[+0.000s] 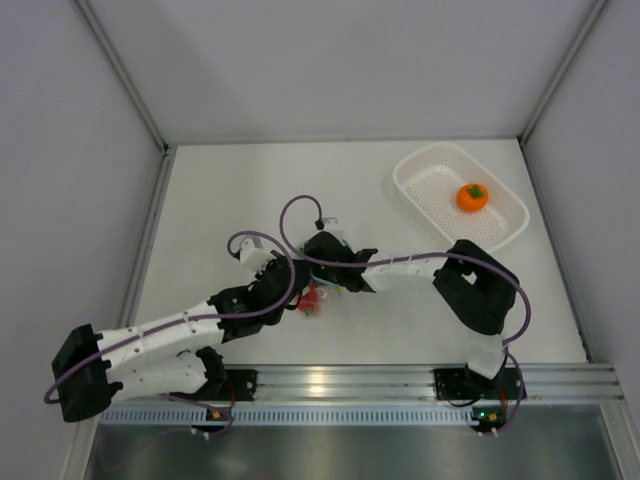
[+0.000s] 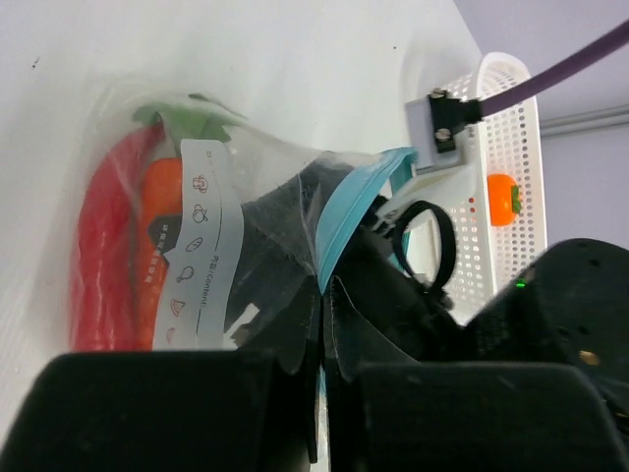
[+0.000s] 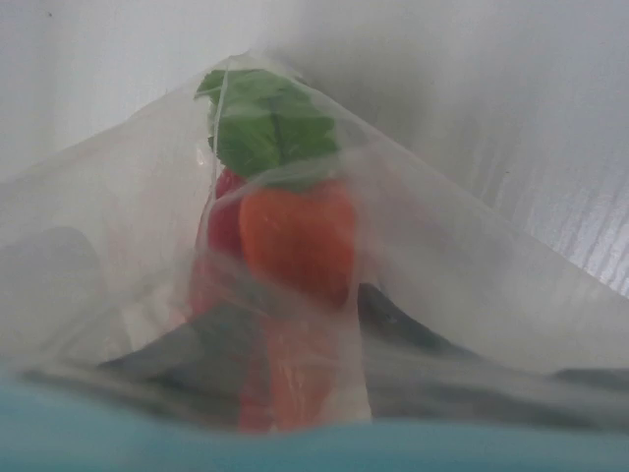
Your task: Open the zip-top bag and remove the fake food
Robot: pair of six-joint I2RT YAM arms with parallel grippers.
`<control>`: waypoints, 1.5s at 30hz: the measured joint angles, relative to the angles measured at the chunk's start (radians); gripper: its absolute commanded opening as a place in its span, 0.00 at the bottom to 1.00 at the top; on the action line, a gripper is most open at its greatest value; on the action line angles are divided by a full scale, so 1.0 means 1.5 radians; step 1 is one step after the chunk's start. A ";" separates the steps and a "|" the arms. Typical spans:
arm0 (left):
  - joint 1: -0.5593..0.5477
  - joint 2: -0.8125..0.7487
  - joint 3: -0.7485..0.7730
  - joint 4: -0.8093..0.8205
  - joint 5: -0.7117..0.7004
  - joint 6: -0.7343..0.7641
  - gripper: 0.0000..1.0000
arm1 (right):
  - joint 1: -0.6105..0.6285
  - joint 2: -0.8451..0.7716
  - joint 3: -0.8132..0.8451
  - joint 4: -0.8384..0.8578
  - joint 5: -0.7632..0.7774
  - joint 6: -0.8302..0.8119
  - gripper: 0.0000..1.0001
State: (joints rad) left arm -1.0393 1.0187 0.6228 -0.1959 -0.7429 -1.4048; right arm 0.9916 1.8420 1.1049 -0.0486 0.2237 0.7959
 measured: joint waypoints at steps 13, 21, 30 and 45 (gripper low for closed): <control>0.000 -0.010 -0.009 0.000 -0.022 -0.005 0.00 | 0.010 0.070 0.067 -0.036 0.033 -0.039 0.36; 0.000 -0.011 -0.009 -0.005 -0.034 -0.002 0.00 | 0.010 0.053 0.049 -0.038 0.048 -0.046 0.30; 0.000 0.020 -0.001 -0.011 -0.052 0.046 0.00 | 0.011 -0.045 0.013 -0.054 0.053 -0.060 0.27; 0.000 0.058 0.078 -0.025 -0.033 0.268 0.00 | 0.011 -0.102 0.020 -0.090 0.060 -0.126 0.22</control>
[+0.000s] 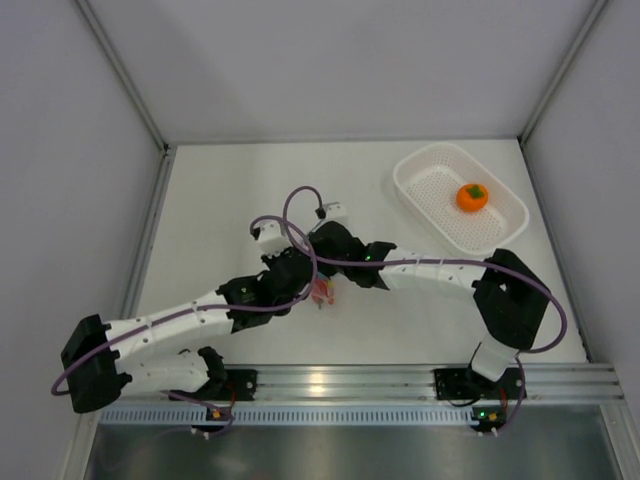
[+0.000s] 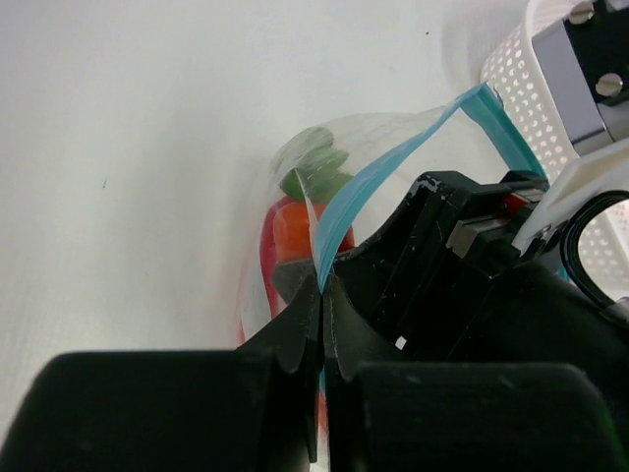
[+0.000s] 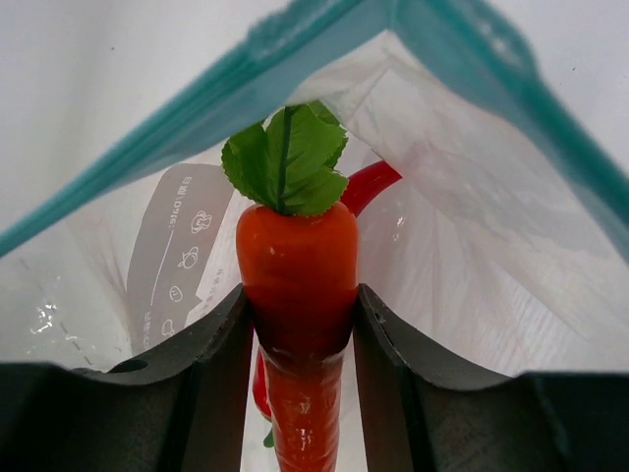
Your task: Open the zip-top bag and remove the fake food
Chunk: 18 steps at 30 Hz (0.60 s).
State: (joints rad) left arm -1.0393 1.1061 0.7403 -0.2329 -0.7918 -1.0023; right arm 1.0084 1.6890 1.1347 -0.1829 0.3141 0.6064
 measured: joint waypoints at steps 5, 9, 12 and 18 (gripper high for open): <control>0.000 0.000 0.014 -0.006 0.011 0.075 0.00 | 0.001 -0.011 0.001 -0.006 0.004 -0.017 0.20; -0.001 -0.006 0.035 -0.033 0.000 0.103 0.00 | 0.002 -0.040 -0.004 -0.003 0.002 -0.020 0.18; -0.001 -0.012 0.048 -0.054 -0.023 0.119 0.00 | 0.003 -0.075 -0.025 0.023 -0.006 -0.020 0.18; -0.001 -0.021 0.054 -0.058 -0.018 0.155 0.00 | 0.003 -0.098 -0.030 0.023 -0.007 -0.020 0.17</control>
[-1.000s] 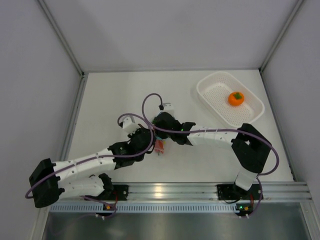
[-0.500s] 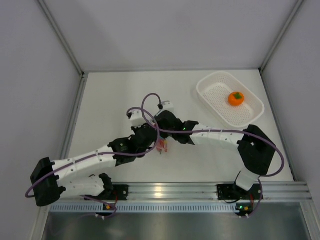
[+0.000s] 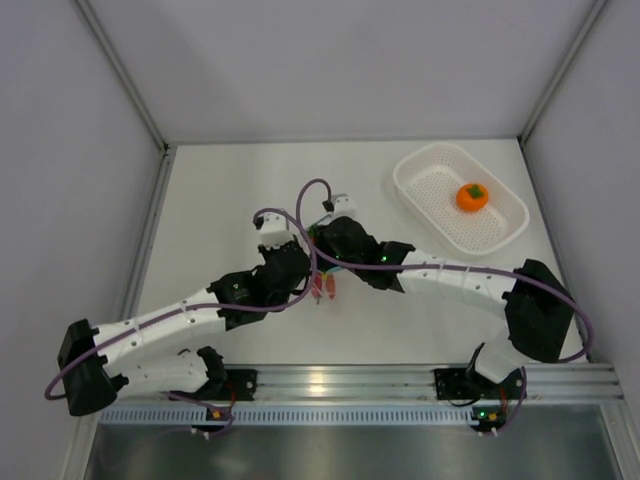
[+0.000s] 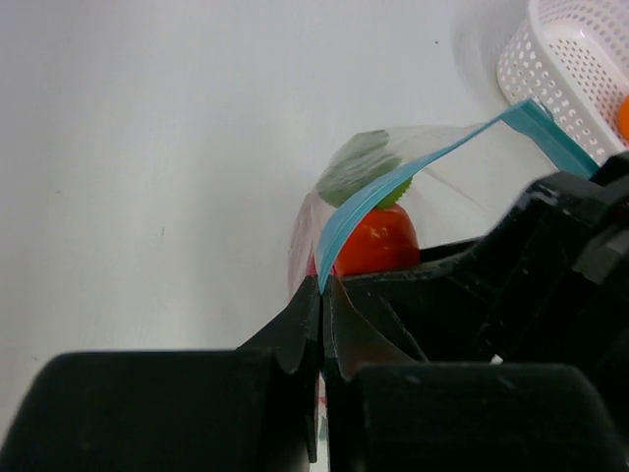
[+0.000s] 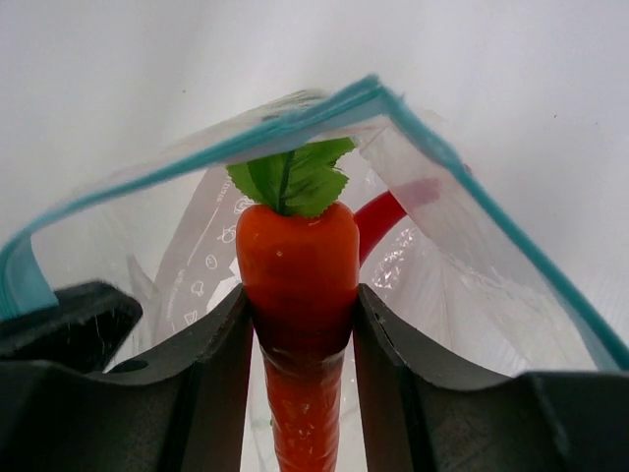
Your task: Open the zip-top bag and remove the fake food
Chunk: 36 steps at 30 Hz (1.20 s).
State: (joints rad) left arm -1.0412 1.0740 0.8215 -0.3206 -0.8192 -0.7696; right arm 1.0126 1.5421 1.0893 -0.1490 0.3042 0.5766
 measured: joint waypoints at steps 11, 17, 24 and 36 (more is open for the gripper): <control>-0.001 -0.002 0.010 -0.002 0.053 0.149 0.00 | 0.000 0.147 0.169 -0.115 0.057 0.030 0.11; -0.006 -0.002 0.015 -0.001 0.027 0.167 0.00 | -0.001 0.149 0.172 -0.126 0.049 0.049 0.11; -0.012 -0.001 0.015 -0.007 -0.018 0.137 0.00 | -0.001 0.050 0.045 -0.064 0.010 0.059 0.11; -0.015 0.065 0.021 -0.028 -0.041 0.066 0.00 | -0.001 -0.071 -0.109 0.081 -0.051 0.025 0.05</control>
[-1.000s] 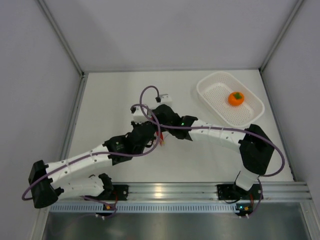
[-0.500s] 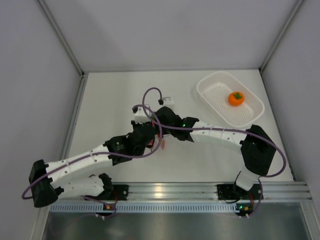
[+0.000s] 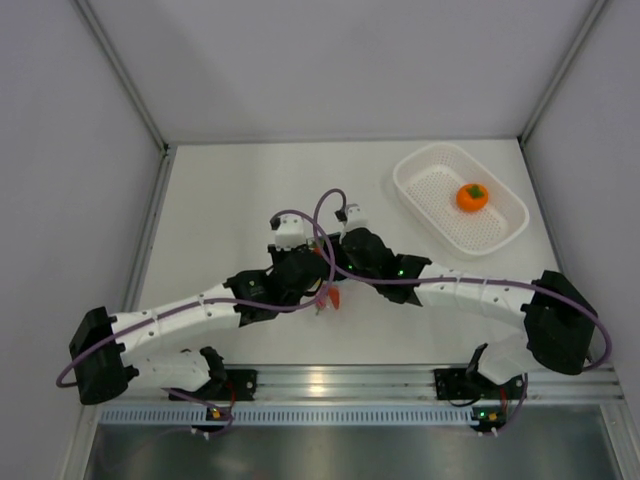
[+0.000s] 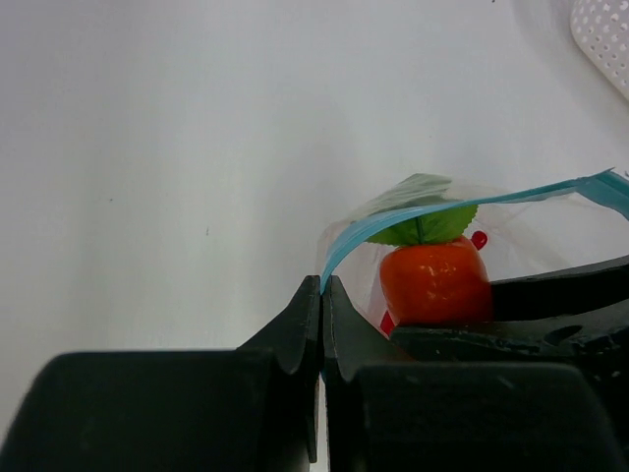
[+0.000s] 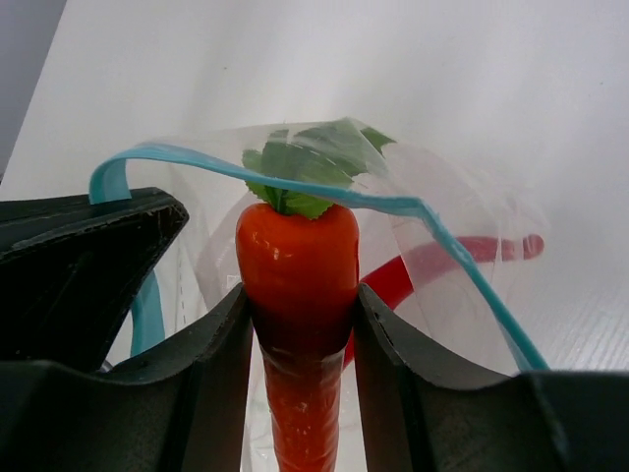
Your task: Open the zip-top bag and remove the fake food
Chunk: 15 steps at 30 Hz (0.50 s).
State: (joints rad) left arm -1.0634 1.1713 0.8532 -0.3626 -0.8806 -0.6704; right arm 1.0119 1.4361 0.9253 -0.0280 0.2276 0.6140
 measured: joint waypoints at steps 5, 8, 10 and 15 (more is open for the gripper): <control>0.000 0.002 0.001 0.001 0.011 -0.007 0.00 | 0.000 -0.009 0.003 0.007 0.022 -0.014 0.00; 0.000 0.002 0.001 0.004 0.030 0.001 0.00 | -0.002 -0.005 0.019 0.003 0.038 -0.019 0.00; 0.000 -0.001 0.001 0.010 0.043 0.009 0.00 | -0.003 0.005 0.036 0.006 0.042 -0.025 0.00; 0.001 -0.016 0.001 0.018 0.050 0.021 0.00 | -0.004 0.020 0.043 0.045 0.023 -0.055 0.00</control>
State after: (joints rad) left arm -1.0618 1.1473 0.8547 -0.3355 -0.8062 -0.6392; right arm 1.0058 1.4654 0.9897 0.0391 0.2623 0.5312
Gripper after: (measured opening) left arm 0.020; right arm 0.407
